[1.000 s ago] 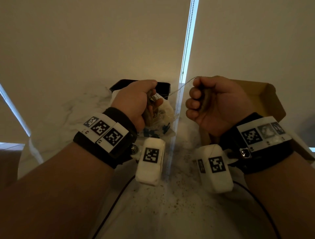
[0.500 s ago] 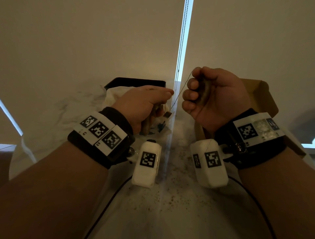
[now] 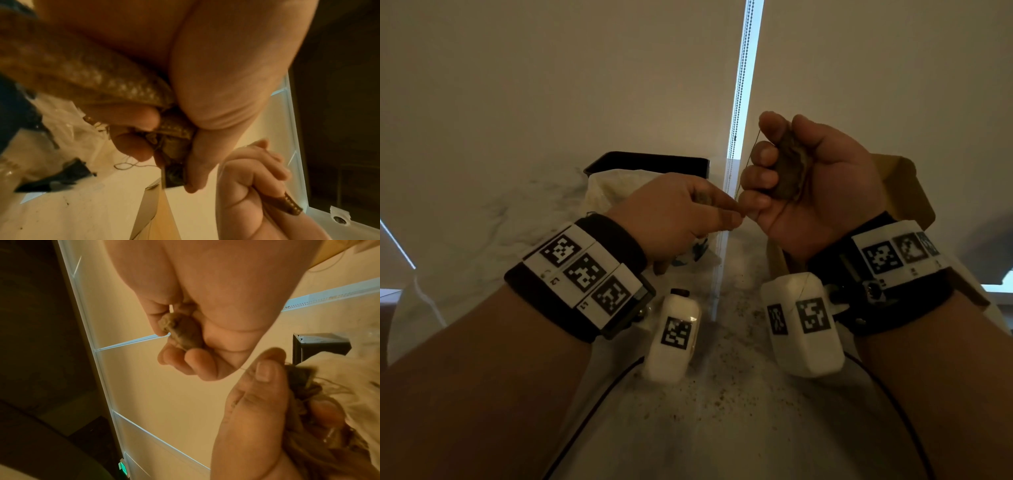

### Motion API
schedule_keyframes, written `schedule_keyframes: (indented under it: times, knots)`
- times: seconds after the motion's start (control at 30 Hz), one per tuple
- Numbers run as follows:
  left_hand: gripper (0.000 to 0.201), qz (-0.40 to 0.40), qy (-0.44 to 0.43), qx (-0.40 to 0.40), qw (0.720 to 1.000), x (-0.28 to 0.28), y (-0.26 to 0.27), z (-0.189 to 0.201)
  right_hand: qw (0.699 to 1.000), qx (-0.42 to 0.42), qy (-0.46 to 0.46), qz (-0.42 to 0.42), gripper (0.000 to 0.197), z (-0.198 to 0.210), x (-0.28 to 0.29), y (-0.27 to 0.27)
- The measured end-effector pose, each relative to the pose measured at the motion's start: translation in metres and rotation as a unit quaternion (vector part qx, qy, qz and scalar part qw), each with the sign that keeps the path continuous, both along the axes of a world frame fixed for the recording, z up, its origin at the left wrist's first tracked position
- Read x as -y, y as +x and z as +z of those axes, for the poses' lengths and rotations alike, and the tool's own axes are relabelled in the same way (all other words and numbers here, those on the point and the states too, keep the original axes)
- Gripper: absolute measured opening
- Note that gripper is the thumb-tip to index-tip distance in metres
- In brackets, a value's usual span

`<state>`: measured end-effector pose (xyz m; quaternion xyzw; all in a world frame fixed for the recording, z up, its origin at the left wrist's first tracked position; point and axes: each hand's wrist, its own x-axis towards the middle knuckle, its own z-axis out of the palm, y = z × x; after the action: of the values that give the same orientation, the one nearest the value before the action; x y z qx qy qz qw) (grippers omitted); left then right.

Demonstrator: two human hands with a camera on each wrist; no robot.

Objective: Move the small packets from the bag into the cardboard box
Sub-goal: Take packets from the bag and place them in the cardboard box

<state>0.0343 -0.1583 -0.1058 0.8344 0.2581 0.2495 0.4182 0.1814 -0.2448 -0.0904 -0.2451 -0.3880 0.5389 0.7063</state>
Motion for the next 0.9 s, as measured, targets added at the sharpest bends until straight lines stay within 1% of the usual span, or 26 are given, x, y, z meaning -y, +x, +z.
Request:
schedule_keyframes:
  times: [0.1, 0.17, 0.2, 0.27, 0.33, 0.4, 0.47, 0.57, 0.67, 0.8, 0.9]
  knots:
    - [0.012, 0.023, 0.017, 0.016, 0.999, 0.001, 0.001, -0.001, 1.0, -0.009, 0.002, 0.011, 0.034, 0.001, 0.0, 0.003]
    - [0.013, 0.05, 0.001, 0.042, 0.998, 0.0, 0.001, 0.0, 1.0, -0.009, -0.015, -0.007, 0.036, 0.003, 0.001, 0.006]
    - [0.014, 0.068, -0.01, 0.068, 0.995, -0.001, 0.0, 0.001, 0.999, -0.003, -0.032, -0.02, 0.036, 0.003, 0.001, 0.007]
    - [0.014, 0.113, -0.034, 0.138, 0.983, -0.006, -0.003, 0.003, 0.995, 0.033, -0.083, -0.048, 0.035, 0.003, 0.001, 0.007]
    - [0.013, 0.164, -0.036, 0.194, 0.967, -0.013, -0.006, 0.005, 0.984, 0.092, -0.137, -0.066, 0.03, 0.0, 0.001, 0.004]
    - [0.014, 0.201, -0.023, 0.231, 0.952, -0.02, -0.008, 0.008, 0.973, 0.144, -0.17, -0.056, 0.027, -0.004, 0.003, 0.001]
    - [0.015, 0.223, -0.016, 0.247, 0.943, -0.024, -0.009, 0.009, 0.967, 0.184, -0.175, -0.03, 0.027, -0.006, 0.005, -0.002]
    - [0.015, 0.224, -0.019, 0.236, 0.945, -0.026, -0.009, 0.008, 0.974, 0.194, -0.119, 0.003, 0.026, -0.006, 0.01, -0.005]
    - [0.013, 0.201, 0.003, 0.187, 0.962, -0.025, -0.008, 0.005, 0.989, 0.142, -0.045, 0.013, 0.03, -0.001, 0.011, -0.004]
    - [0.015, 0.146, 0.036, 0.129, 0.98, -0.019, -0.006, 0.002, 0.999, 0.047, -0.005, -0.027, 0.038, 0.007, 0.01, 0.007]
    - [0.016, 0.127, 0.04, 0.103, 0.986, -0.017, -0.007, 0.003, 0.998, 0.007, 0.002, -0.055, 0.045, 0.007, 0.007, 0.013]
